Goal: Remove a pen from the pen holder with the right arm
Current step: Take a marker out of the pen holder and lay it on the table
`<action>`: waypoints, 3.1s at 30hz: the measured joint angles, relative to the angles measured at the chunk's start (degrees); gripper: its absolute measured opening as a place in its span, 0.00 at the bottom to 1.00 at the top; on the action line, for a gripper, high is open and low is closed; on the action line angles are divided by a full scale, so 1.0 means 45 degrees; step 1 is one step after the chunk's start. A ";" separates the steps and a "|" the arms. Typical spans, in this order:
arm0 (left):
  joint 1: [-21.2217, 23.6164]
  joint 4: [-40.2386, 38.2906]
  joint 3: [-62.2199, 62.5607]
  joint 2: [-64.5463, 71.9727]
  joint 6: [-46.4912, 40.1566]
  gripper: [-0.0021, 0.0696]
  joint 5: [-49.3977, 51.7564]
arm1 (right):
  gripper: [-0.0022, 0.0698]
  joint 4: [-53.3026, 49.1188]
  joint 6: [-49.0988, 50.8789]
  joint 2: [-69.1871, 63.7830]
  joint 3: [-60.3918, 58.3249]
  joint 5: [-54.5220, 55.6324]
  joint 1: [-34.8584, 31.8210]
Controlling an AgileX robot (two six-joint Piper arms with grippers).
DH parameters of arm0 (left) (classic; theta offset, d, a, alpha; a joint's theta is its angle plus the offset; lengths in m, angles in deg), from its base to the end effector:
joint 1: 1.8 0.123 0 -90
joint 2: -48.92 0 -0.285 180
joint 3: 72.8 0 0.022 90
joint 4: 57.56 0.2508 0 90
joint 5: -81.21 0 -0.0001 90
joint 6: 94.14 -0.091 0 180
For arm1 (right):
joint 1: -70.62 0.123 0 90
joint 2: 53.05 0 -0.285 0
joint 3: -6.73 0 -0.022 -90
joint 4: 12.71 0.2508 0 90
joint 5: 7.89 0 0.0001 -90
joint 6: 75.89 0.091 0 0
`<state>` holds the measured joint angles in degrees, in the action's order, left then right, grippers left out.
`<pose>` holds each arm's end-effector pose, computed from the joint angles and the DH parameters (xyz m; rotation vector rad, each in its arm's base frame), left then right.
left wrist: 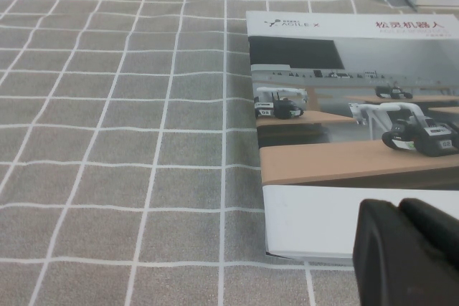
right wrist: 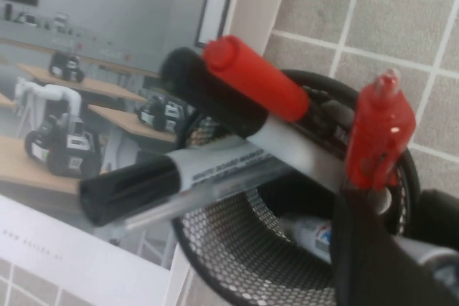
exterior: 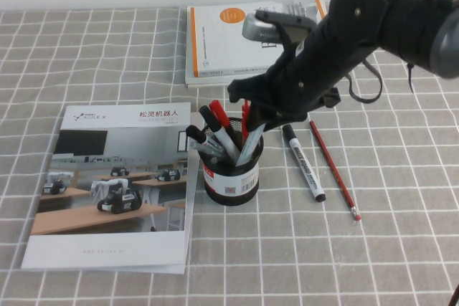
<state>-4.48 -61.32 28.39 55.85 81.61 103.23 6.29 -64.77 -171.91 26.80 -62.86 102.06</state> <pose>0.0520 -0.0047 0.1702 0.0734 1.8787 -0.0461 0.3538 0.2448 0.2784 -0.3121 2.7429 0.6423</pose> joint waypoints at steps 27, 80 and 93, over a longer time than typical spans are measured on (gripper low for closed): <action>0.0000 0.0000 0.0000 0.0000 0.0000 0.02 0.0000 | 0.17 -0.3773 0.0816 0.5173 -0.1158 0.0180 0.0000; 0.0000 0.0000 0.0000 0.0000 0.0000 0.02 0.0000 | 0.17 0.1485 -0.5485 0.2117 -1.5298 2.6558 0.3325; 0.0000 0.0000 0.0000 0.0000 0.0000 0.02 0.0000 | 0.17 0.1676 -0.6599 0.1267 -1.3952 2.6539 0.3325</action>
<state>-4.48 -61.32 28.39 55.85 81.61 103.23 13.84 -94.47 -166.20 -35.98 56.56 117.03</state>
